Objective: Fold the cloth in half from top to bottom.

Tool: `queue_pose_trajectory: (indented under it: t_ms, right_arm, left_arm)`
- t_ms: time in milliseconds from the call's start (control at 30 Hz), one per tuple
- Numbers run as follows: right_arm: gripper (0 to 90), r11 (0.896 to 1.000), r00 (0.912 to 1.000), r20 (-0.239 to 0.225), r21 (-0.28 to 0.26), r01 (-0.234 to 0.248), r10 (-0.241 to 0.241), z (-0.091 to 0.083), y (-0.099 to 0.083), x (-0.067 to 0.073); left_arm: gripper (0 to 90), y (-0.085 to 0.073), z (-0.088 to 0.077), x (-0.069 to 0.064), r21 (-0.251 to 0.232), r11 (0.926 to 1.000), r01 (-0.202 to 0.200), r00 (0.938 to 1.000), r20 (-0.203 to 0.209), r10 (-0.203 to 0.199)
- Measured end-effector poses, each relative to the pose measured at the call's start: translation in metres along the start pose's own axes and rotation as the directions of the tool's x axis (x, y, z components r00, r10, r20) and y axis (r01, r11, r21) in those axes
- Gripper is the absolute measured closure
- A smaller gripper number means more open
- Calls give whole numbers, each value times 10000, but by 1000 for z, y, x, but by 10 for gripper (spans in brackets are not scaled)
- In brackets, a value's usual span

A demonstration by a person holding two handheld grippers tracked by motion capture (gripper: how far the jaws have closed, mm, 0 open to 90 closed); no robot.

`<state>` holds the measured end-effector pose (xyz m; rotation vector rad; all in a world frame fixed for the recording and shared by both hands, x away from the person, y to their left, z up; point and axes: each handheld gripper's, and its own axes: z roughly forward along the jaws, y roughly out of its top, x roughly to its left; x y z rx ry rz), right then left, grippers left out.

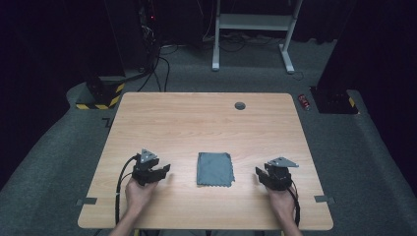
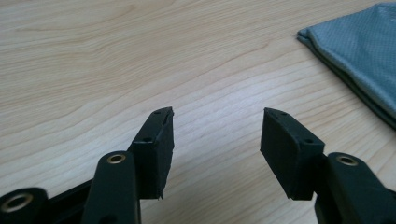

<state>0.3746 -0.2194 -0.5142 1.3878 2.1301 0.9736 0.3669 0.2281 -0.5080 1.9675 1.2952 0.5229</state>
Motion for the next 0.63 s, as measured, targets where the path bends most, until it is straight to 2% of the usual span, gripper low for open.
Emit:
queue_pose_trajectory:
  t_ms: [100, 133, 200, 233, 267, 367, 633]
  right_arm:
    - [557, 9999, 9998, 207, 154, -57, 54, 1, -7, -2]
    - [548, 9999, 9994, 336, 15, 116, -117, 1, -10, -1]
    - [535, 9997, 9987, 435, 63, 248, -250, 1, -11, 1]
    - [517, 9996, 9988, 425, 72, 258, -260, 0, -11, 1]
    - [491, 9997, 9989, 391, 87, 247, -250, 0, -11, 1]
    - [438, 9994, 9990, 289, 131, 326, -329, 0, -11, 1]
    - [411, 9993, 9990, 262, 155, 349, -353, 1, -11, 2]
  left_arm:
    - [434, -5, 0, 2, 62, 9999, -92, 9997, -225, 93]
    - [429, -7, 1, 2, 56, 10000, -48, 9997, -254, 50]
    - [423, -11, 4, 2, 170, 9998, -58, 9995, -316, 63]
    - [413, -14, 6, 2, 228, 9997, -43, 9995, -315, 50]
    - [394, -20, 7, 1, -149, 9994, -308, 9988, -379, 303]
    - [354, -20, 7, -1, -128, 9996, -255, 9986, -467, 248]
    - [317, -21, 7, -2, -95, 9996, -250, 9987, -456, 246]
